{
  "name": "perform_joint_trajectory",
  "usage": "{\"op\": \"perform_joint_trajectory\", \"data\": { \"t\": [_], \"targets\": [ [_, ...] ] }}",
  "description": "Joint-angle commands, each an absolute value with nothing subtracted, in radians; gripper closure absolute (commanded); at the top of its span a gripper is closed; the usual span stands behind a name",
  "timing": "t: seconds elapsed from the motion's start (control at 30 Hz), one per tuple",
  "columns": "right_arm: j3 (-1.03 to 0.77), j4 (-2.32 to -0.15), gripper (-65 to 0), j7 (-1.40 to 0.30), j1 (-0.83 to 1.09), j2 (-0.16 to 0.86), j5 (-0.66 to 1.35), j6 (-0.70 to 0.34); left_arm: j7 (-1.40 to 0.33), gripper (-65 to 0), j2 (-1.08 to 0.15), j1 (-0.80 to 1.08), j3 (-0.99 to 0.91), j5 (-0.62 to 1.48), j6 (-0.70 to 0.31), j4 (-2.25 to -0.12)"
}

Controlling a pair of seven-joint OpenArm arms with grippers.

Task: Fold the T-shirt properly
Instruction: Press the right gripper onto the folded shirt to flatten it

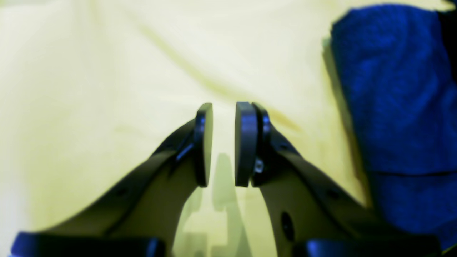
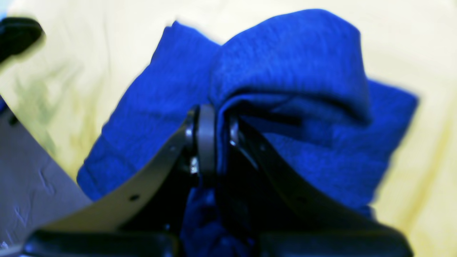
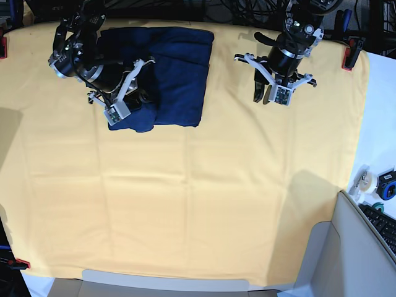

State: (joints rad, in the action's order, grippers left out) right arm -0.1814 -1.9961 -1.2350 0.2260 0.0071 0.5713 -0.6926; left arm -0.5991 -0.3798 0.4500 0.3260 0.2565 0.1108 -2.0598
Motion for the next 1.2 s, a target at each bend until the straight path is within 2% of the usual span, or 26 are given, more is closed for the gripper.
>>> {"op": "perform_joint_trajectory", "data": {
  "t": [0.0,0.2,0.43,0.7,0.87,0.97,1.17],
  "targets": [
    [-0.156,-2.012,0.0,-1.208,0.213,0.008,0.561,-0.698,-0.576,-11.0,-0.384,0.455,0.323,0.254,0.110,-2.080],
    [-0.041,-2.009,-0.2,-1.208,0.197,-0.041,0.349,-0.698,-0.576,-11.0,-0.384,0.455,0.323,0.254,0.110,-2.080],
    [0.056,-2.008,-0.2,-1.208,0.185,-0.068,0.199,-0.698,-0.576,-11.0,-0.384,0.455,0.323,0.254,0.110,-2.080],
    [0.171,-2.005,-0.3,-1.208,0.168,-0.073,0.067,-0.698,-0.576,-11.0,-0.384,0.453,0.323,0.254,0.110,-2.080],
    [0.180,-2.005,-0.6,-1.208,0.168,-0.093,0.042,-0.698,-0.576,-11.1,-0.384,0.455,0.325,0.254,0.110,-2.080],
    [0.180,-2.005,-6.1,-1.208,0.168,-0.093,0.042,-0.698,-0.576,-11.1,-0.384,0.455,0.326,0.254,0.110,-2.080],
    [0.196,-2.005,-24.9,-1.208,0.171,-0.093,0.044,-0.599,-0.578,-11.1,-0.384,0.455,0.328,0.254,0.110,-2.080]
  ]
}}
